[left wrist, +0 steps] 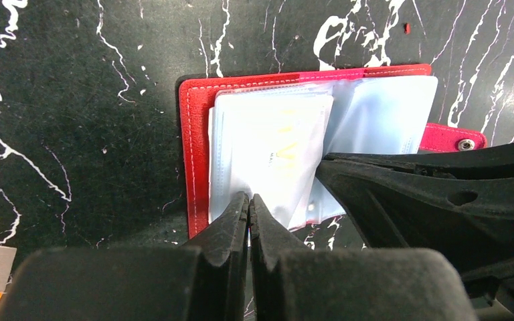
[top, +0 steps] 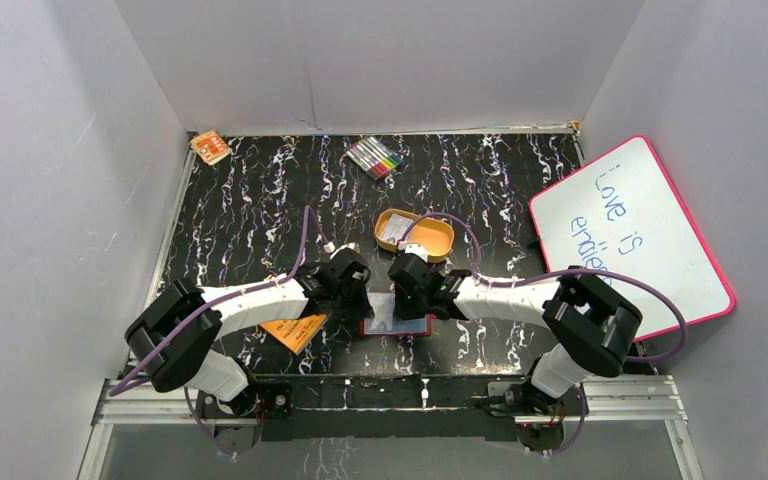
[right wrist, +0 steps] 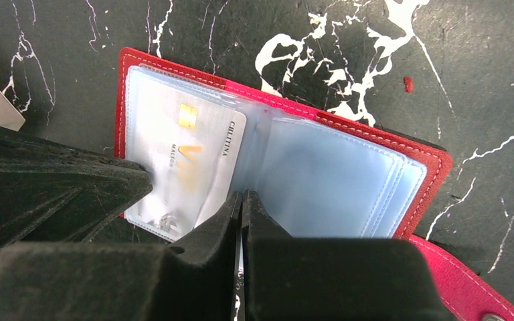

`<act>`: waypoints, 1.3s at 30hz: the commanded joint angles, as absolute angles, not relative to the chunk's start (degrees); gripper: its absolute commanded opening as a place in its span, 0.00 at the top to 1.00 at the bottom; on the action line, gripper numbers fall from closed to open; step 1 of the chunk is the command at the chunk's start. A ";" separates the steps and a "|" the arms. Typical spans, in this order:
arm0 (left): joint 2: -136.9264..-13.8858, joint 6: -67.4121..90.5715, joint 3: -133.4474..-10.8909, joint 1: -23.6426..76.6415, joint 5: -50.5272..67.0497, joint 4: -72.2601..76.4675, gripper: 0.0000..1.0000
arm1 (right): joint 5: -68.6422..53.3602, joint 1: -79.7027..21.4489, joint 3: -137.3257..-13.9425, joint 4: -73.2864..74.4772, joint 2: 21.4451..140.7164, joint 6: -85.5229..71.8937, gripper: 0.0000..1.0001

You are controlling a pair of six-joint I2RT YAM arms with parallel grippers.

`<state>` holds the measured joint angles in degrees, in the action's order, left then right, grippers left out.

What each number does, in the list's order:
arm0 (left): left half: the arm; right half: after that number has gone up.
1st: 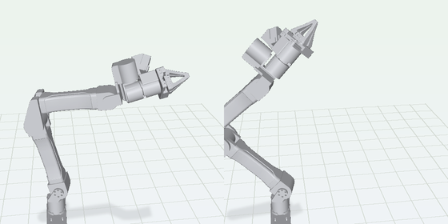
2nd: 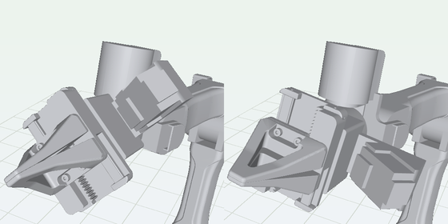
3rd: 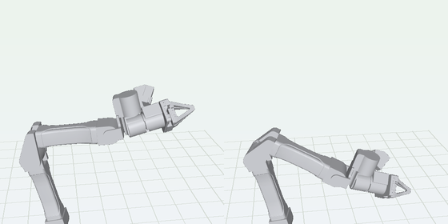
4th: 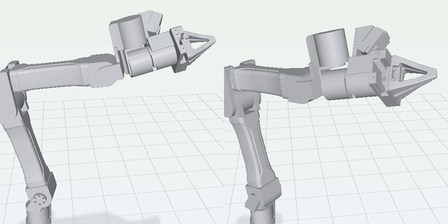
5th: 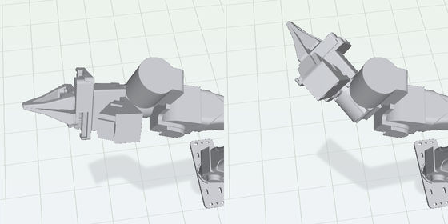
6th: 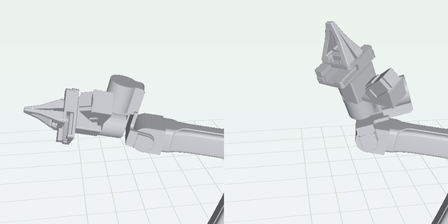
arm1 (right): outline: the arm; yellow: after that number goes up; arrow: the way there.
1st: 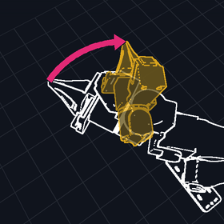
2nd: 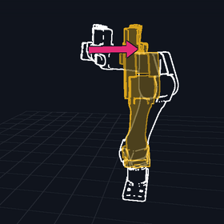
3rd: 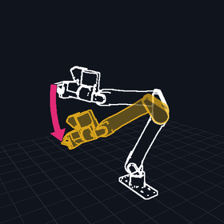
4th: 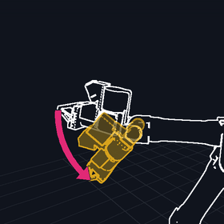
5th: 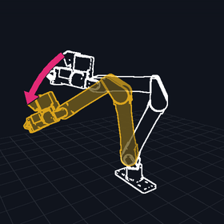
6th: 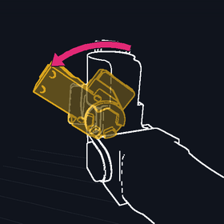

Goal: Put the credit cards into the card holder
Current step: Adjust the card holder at the center of the board.

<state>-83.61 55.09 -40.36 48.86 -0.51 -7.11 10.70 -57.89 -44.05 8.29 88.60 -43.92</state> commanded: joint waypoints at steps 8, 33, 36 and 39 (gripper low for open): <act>-82.35 53.05 -37.74 48.69 -4.84 -16.91 1.00 | 16.06 -58.08 -39.81 20.02 85.52 -42.83 0.92; -67.61 51.32 -43.01 48.60 -6.60 -20.40 0.52 | 4.24 -39.35 -46.38 23.76 64.70 -38.98 0.44; -67.16 50.56 -42.14 48.60 -4.69 -18.28 0.48 | 0.77 -37.73 -40.32 22.03 62.92 -40.55 0.43; -67.02 49.98 -41.19 48.62 -2.38 -15.88 0.46 | -1.89 -37.55 -35.86 20.18 61.80 -41.68 0.43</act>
<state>-68.05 51.40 -42.92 48.84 -4.86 -18.37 4.95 -37.76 -40.27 23.42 63.53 -39.72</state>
